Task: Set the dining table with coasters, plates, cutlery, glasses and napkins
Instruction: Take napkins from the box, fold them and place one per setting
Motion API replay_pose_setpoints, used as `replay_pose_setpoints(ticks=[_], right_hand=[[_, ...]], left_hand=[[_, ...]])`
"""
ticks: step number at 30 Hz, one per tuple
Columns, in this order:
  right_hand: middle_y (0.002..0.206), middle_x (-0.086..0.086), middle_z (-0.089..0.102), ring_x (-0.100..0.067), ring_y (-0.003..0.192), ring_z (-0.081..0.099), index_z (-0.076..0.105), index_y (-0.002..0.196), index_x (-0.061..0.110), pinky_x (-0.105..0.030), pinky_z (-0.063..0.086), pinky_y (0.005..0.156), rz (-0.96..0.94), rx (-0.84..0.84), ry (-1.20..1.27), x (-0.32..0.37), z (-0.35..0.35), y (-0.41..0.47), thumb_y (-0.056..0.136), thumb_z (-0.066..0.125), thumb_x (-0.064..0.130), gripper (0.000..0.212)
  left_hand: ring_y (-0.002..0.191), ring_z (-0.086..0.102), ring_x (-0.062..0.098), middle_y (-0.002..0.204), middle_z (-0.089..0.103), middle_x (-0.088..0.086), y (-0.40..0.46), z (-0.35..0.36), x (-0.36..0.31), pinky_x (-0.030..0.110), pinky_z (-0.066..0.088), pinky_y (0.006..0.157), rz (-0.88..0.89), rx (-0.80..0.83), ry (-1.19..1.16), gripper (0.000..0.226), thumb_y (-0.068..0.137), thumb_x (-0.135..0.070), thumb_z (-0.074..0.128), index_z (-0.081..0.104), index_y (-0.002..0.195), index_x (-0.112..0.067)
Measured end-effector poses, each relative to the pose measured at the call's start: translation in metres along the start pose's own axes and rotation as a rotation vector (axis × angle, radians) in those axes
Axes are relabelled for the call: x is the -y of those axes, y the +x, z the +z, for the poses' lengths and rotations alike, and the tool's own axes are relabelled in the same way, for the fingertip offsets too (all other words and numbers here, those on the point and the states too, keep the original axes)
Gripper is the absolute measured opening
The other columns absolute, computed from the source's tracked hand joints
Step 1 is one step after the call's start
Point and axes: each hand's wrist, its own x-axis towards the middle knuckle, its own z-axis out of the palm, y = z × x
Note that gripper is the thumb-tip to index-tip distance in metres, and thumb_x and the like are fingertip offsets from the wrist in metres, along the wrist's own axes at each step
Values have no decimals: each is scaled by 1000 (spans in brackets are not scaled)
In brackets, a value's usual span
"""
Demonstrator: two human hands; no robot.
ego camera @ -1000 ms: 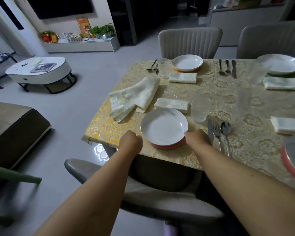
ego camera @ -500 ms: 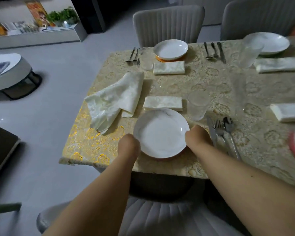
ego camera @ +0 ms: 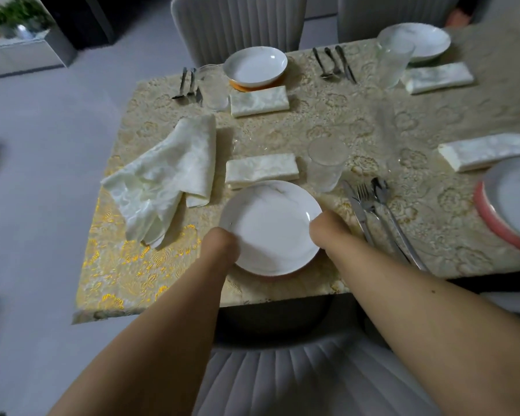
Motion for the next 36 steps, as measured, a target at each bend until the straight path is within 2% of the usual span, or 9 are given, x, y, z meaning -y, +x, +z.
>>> replay_pose_setpoints(ticks=[4,10,15,22,26,28,31,33,36], right_hand=[[97,-11,54,-25,83,51,57,105,4,-29,41,69,-15,3,-49,-9,0,-6,99,36,15,25],[117,-14,59,-27,91,56,55,117,4,-30,43,71,16,-6,-95,-8,0,-13,99,37,23,32],[127,-18,52,-37,117,50,44,123,1,-38,44,86,-8,-360,80,-7,-11,-8,87,54,31,47],[129,-16,48,-32,120,45,41,128,1,-36,37,96,-188,-663,307,12,-24,30,70,79,40,79],[137,-12,43,-30,124,43,33,136,8,-38,41,98,-210,-659,364,18,-29,52,62,84,43,96],[137,-10,45,-28,124,46,32,137,9,-37,43,98,-235,-607,404,18,-31,60,62,85,40,97],[134,-7,49,-25,120,50,34,134,12,-33,44,94,-260,-561,429,16,-35,66,62,86,38,93],[132,-5,51,-24,118,51,35,134,14,-29,42,90,-259,-557,430,15,-36,68,62,86,38,91],[129,-3,53,-23,114,53,37,133,15,-27,42,85,-255,-571,412,15,-36,68,62,85,40,89]], left_hand=[[117,55,37,125,58,23,-9,0,4,37,45,91,40,10,88,32,99,-7,39,54,123,9],[111,56,37,122,58,23,-13,6,16,33,43,83,0,-25,37,35,96,-19,44,52,118,6],[116,49,41,123,54,26,14,-14,-5,42,39,98,56,-242,-23,43,89,-26,47,51,118,6],[98,63,37,101,66,15,73,-35,-56,36,51,84,-50,-110,-425,38,87,-33,57,61,104,1],[98,66,34,108,67,12,93,-31,-70,37,55,82,-93,-5,-588,38,87,-33,62,63,110,-3],[87,63,26,93,62,6,95,-31,-75,33,55,70,-99,44,-614,35,89,-27,63,62,115,-4],[80,67,31,77,60,9,100,-29,-80,41,58,74,-142,-5,-576,39,66,-29,79,63,89,-1],[79,67,34,81,64,13,105,-27,-82,44,58,74,-120,-30,-591,47,55,-24,83,64,91,1],[81,67,32,89,65,15,101,-29,-81,45,60,70,-152,5,-651,38,69,-16,85,61,93,0]])
